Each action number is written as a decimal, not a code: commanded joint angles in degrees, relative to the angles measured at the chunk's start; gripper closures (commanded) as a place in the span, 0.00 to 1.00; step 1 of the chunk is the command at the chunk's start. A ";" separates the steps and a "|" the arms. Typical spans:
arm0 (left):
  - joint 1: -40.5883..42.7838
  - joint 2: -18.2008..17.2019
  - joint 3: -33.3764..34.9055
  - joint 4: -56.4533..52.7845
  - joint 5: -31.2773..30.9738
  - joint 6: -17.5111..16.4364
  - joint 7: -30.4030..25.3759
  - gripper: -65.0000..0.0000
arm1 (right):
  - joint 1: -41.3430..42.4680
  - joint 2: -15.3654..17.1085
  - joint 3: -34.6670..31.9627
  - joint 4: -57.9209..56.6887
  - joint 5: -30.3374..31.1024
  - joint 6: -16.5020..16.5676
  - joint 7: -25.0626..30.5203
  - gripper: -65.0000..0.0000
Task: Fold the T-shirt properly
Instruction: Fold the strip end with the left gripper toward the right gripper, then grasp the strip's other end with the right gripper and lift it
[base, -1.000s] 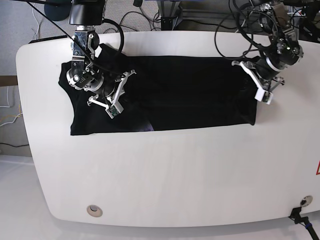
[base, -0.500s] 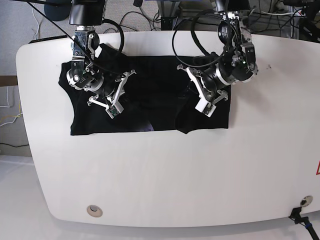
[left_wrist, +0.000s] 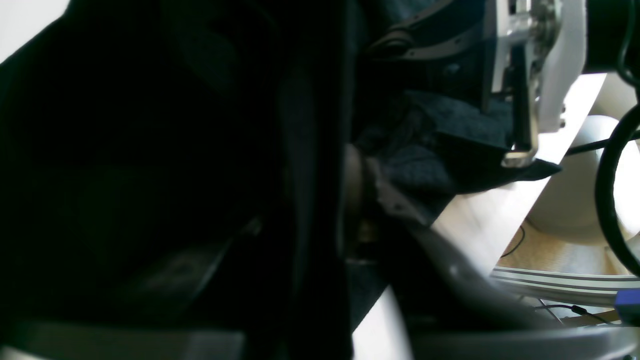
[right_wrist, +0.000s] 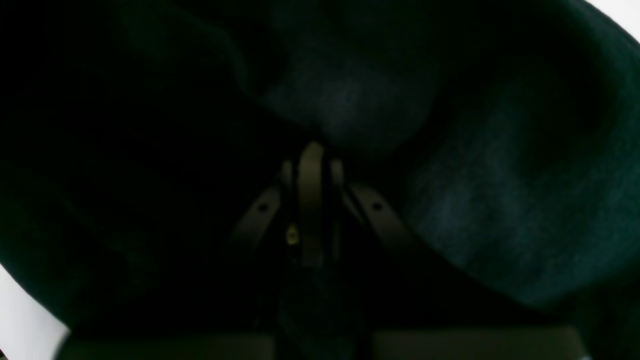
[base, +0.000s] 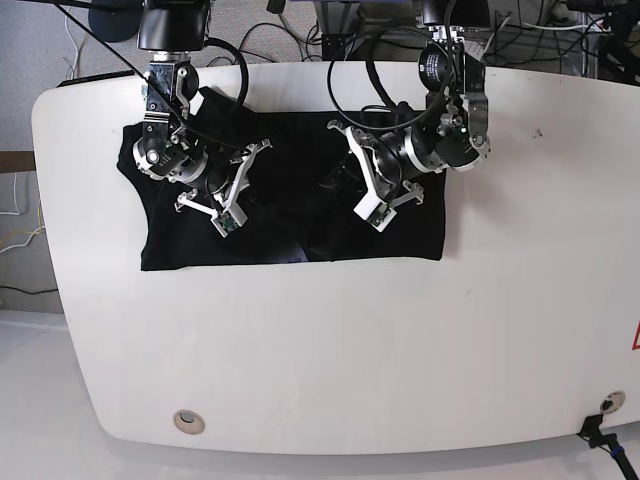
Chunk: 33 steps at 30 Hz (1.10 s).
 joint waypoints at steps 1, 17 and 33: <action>-1.31 0.29 0.36 1.17 -1.36 -0.30 -1.14 0.54 | -1.48 0.04 -0.45 -1.58 -5.90 0.32 -8.62 1.00; -8.26 -17.72 3.97 0.64 -5.23 -0.30 -9.40 0.46 | 0.46 -0.05 -0.45 -0.26 -5.90 0.32 -8.62 1.00; -5.18 -20.18 2.47 -25.55 13.76 -0.30 -29.01 1.00 | 7.58 -2.69 6.32 26.38 -5.81 0.32 -18.11 0.56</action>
